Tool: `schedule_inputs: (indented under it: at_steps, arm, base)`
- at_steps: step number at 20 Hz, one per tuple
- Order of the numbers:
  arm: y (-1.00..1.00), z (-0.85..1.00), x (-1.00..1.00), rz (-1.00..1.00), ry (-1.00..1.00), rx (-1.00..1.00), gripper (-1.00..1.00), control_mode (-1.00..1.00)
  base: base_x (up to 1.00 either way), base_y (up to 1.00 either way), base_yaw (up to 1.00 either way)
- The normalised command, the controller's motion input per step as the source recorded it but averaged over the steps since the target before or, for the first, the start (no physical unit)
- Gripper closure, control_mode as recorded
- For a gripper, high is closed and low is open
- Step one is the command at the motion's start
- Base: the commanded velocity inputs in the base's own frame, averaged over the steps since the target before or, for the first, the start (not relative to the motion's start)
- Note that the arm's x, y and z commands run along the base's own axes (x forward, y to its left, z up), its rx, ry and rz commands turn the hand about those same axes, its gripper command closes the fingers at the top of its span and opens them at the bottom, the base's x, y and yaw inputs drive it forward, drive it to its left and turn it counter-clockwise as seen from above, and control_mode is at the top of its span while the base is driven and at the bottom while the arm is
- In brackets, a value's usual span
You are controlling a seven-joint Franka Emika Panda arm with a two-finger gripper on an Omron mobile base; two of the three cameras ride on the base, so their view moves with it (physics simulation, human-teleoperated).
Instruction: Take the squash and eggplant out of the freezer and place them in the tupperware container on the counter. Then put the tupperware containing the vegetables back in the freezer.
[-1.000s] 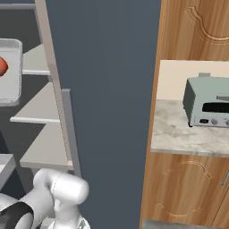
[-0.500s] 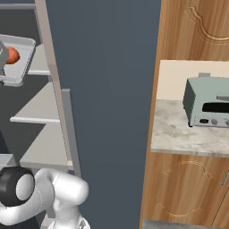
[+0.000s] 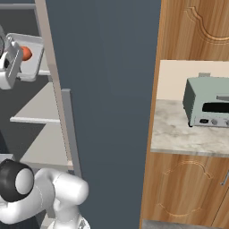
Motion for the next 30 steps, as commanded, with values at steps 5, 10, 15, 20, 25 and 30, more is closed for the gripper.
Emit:
schedule_inputs:
  at_steps: [5, 10, 15, 20, 25, 30]
  arm:
    - [0.39, -0.01, 0.94, -0.01, -0.05, 0.0, 1.0, -1.0]
    - [0.3, 0.0, 0.83, -0.04, -0.01, -0.03, 1.0, -1.0]
    - [0.1, -0.08, 0.8, -0.11, 0.0, -0.08, 1.0, -1.0]
    - [0.07, -0.16, 0.86, -0.11, 0.0, -0.09, 1.0, -1.0]
    - [0.15, -0.1, 0.86, -0.1, -0.02, -0.09, 1.0, -1.0]
    - [0.15, -0.21, 0.88, -0.09, -0.01, -0.1, 1.0, -1.0]
  base:
    - [0.0, 0.0, 0.0]
    - [0.0, 0.0, 0.0]
    - [0.0, 0.0, 0.0]
    - [0.0, 0.0, 0.0]
    - [0.0, 0.0, 0.0]
    - [0.0, 0.0, 0.0]
